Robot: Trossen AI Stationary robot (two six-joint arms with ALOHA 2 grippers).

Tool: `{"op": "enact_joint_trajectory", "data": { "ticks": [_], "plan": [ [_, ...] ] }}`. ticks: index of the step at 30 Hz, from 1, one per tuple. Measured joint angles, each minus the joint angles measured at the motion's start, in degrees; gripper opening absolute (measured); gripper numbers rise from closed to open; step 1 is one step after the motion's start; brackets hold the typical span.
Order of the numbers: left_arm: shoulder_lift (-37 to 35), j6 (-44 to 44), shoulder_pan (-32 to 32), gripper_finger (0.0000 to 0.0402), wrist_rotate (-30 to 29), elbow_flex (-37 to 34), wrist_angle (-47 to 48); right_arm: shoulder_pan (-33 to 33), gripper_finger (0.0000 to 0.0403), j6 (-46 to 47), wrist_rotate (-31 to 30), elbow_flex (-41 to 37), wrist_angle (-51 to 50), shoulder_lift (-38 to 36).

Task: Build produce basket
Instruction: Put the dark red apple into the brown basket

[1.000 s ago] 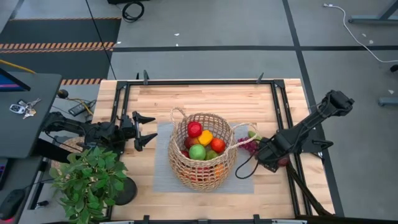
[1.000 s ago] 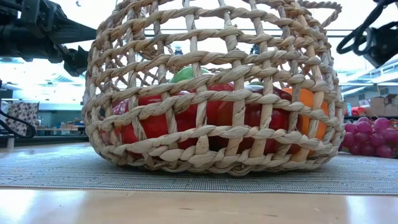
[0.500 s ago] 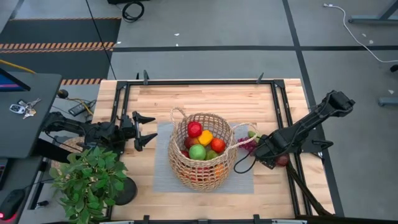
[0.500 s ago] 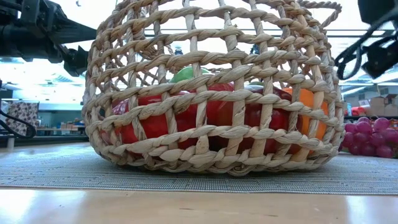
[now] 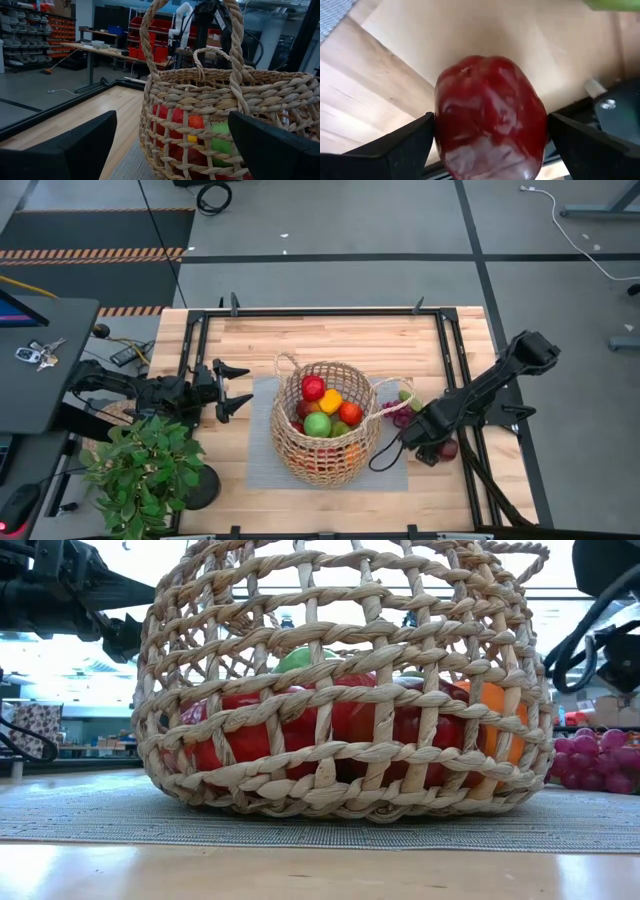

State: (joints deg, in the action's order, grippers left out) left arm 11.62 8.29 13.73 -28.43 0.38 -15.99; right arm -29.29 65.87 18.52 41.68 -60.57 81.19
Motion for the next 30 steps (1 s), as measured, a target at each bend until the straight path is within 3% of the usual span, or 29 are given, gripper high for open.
{"op": "enact_joint_trajectory", "data": {
  "ticks": [9,17,21,25,30],
  "plan": [
    [-0.02,0.01,0.0,0.0389,0.01,0.0,0.0,-0.25,0.0385,-3.26,1.16,0.08,0.48,4.09],
    [-0.02,0.02,0.0,0.0389,-0.01,0.0,0.0,-0.28,0.0337,-3.96,-0.74,-0.03,0.3,1.84],
    [-0.02,0.02,0.0,0.0389,-0.01,0.0,0.0,-0.28,0.0334,-3.97,-0.6,1.64,0.69,0.22],
    [-0.02,0.02,-0.01,0.0389,0.0,0.0,0.0,-0.38,0.0334,-4.36,-0.4,6.49,4.84,-1.89],
    [-0.02,0.02,-0.01,0.0389,0.0,0.0,0.0,-0.38,0.0334,-4.85,-1.06,13.18,20.53,-4.92]
  ]
}}
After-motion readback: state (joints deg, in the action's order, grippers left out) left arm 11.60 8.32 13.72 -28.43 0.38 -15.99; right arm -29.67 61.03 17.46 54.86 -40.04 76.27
